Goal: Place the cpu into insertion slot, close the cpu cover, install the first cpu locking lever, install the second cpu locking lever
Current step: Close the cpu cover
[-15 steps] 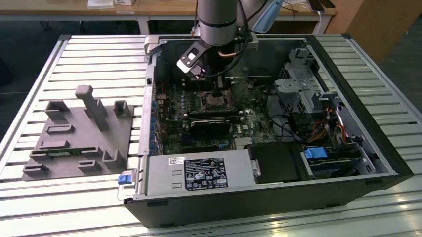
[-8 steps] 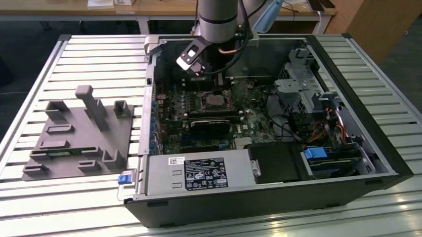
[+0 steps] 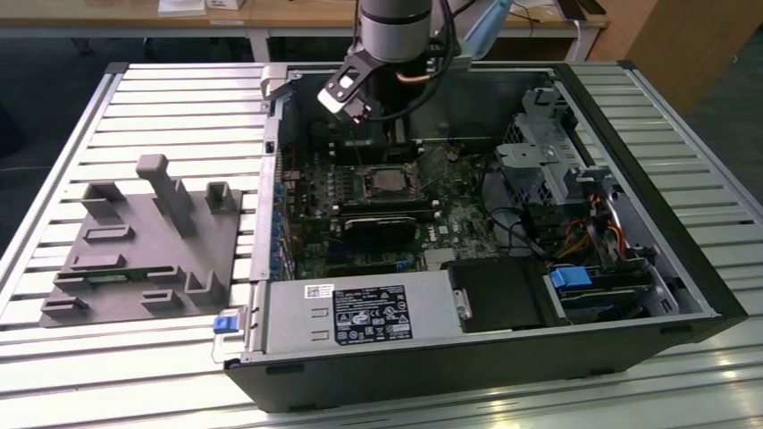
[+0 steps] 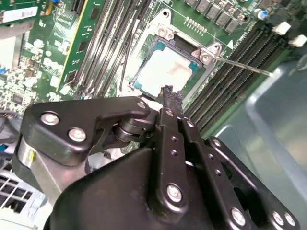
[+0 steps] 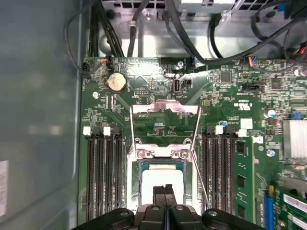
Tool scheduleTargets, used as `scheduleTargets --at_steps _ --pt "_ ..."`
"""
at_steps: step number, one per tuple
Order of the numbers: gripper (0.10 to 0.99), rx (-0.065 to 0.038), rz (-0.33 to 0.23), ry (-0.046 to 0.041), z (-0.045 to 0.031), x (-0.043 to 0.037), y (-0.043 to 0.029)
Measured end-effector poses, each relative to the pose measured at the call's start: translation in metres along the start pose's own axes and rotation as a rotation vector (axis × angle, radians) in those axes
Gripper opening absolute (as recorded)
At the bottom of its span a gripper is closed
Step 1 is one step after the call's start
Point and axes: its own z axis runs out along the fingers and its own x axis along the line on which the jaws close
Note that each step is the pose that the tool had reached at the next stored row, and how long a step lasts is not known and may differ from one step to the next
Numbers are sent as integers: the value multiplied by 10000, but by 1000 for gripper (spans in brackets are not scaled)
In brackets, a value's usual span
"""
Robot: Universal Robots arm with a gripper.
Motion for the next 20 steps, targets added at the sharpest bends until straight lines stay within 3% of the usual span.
scheduleTargets --at_steps 4,6,10,14,20 --pt "106 11 -1 -1 -101 0 8" --pt "106 51 -2 3 -107 1 18" --pt "106 320 0 32 -103 1 97" --pt "106 338 -25 108 -97 2 112" --pt "106 339 -40 107 -92 1 116"
